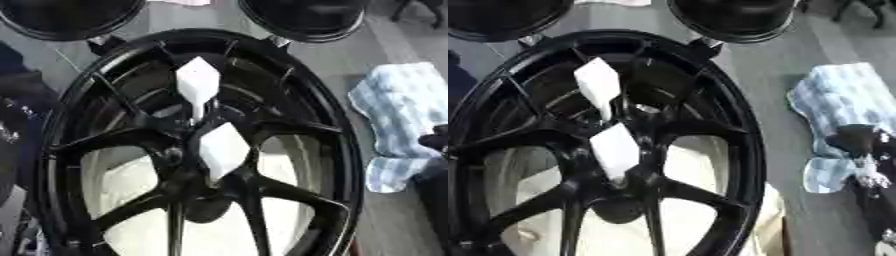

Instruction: Pull the pin out of the wheel hub.

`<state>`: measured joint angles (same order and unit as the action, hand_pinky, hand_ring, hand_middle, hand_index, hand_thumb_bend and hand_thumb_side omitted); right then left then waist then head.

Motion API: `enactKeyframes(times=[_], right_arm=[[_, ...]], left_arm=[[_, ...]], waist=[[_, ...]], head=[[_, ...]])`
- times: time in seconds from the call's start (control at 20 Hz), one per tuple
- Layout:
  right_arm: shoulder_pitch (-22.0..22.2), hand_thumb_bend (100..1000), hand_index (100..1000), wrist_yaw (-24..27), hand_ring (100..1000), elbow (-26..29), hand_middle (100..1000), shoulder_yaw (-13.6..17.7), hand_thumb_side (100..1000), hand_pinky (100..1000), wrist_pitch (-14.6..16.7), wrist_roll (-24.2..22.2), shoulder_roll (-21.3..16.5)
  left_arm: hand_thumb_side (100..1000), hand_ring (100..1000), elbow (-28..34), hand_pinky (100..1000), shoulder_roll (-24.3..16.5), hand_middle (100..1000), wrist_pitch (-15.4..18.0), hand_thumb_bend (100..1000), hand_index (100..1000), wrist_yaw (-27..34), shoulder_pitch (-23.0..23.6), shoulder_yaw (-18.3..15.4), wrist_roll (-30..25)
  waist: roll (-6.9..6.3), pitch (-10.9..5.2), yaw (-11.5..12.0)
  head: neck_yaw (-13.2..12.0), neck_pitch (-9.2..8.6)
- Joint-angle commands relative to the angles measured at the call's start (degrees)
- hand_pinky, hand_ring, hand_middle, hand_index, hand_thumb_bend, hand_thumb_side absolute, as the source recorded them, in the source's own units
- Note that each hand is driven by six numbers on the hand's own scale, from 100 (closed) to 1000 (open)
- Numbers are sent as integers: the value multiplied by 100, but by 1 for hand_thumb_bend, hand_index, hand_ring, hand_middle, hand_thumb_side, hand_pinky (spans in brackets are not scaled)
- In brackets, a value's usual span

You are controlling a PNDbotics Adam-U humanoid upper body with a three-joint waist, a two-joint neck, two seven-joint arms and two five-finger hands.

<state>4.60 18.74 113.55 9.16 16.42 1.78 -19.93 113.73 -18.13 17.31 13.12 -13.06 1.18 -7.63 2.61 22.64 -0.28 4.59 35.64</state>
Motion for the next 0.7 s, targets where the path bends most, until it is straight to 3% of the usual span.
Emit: enactKeyframes(times=[0.05, 0.5, 0.7], right_arm=[[8, 216, 528, -45, 644, 104, 632, 25, 388, 737, 27, -4, -92], [48, 217, 530, -81, 646, 104, 635, 35, 384, 737, 133, 13, -155], [101, 214, 537, -104, 652, 104, 639, 70, 372, 738, 400, 21, -401]], left_arm=[[713, 935, 86, 786, -31, 683, 16, 100, 816, -6, -30, -37, -6], [714, 934, 86, 786, -39, 683, 11, 100, 817, -34, -20, -34, -3], [714, 934, 86, 786, -50, 683, 1, 100, 817, -45, -11, -30, 0]], waist=[[-7, -105, 1], [9, -99, -20], [27, -103, -26]], head=[[-5, 2], [36, 75], [36, 92]])
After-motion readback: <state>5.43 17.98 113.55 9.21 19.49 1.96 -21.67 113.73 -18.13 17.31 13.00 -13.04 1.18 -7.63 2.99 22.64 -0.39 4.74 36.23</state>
